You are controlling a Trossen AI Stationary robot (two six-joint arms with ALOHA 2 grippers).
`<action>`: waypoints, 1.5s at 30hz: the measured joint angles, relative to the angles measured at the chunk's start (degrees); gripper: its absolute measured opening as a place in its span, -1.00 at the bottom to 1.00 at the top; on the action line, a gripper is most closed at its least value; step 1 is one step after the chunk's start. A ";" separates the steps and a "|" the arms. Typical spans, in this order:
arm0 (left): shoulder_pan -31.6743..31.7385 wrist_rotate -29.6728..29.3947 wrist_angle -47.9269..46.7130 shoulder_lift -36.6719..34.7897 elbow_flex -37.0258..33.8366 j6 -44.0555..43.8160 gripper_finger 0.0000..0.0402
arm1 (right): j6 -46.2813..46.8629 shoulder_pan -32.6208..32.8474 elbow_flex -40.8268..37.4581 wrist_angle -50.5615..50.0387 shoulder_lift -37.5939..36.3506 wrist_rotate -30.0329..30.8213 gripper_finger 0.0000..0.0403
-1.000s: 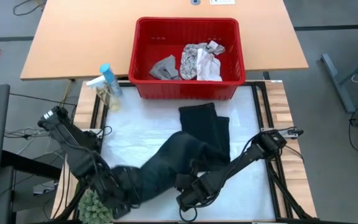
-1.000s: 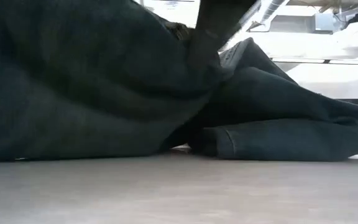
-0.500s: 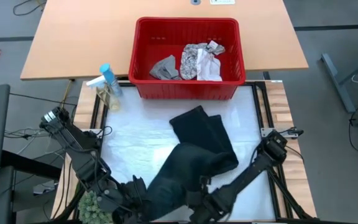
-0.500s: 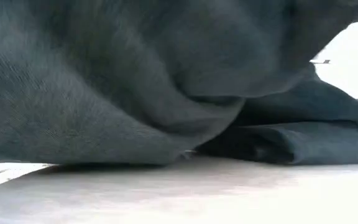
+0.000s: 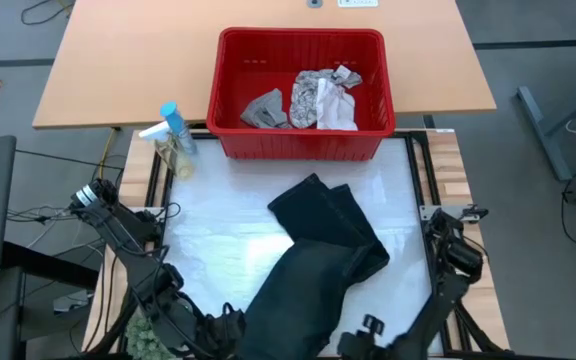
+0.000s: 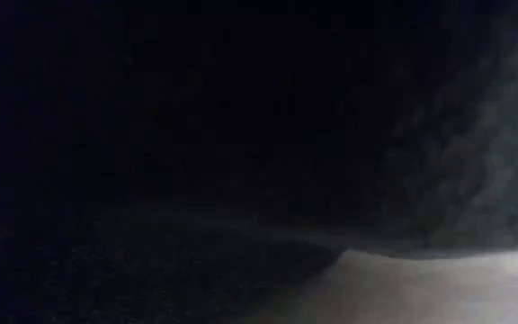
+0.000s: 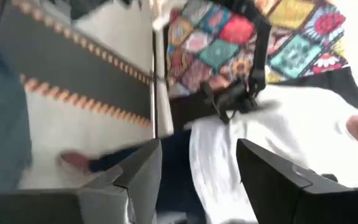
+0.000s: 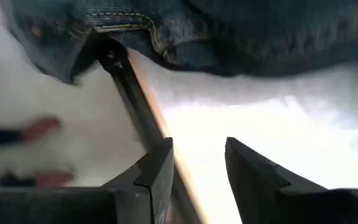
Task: Fold Laundry from Bin
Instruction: Fold the blue pants from the red laundry bin
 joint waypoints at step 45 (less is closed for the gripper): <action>14.18 -8.94 -11.75 -22.44 -0.09 18.83 0.10 | 47.00 -5.73 0.07 -25.56 -10.23 4.53 0.19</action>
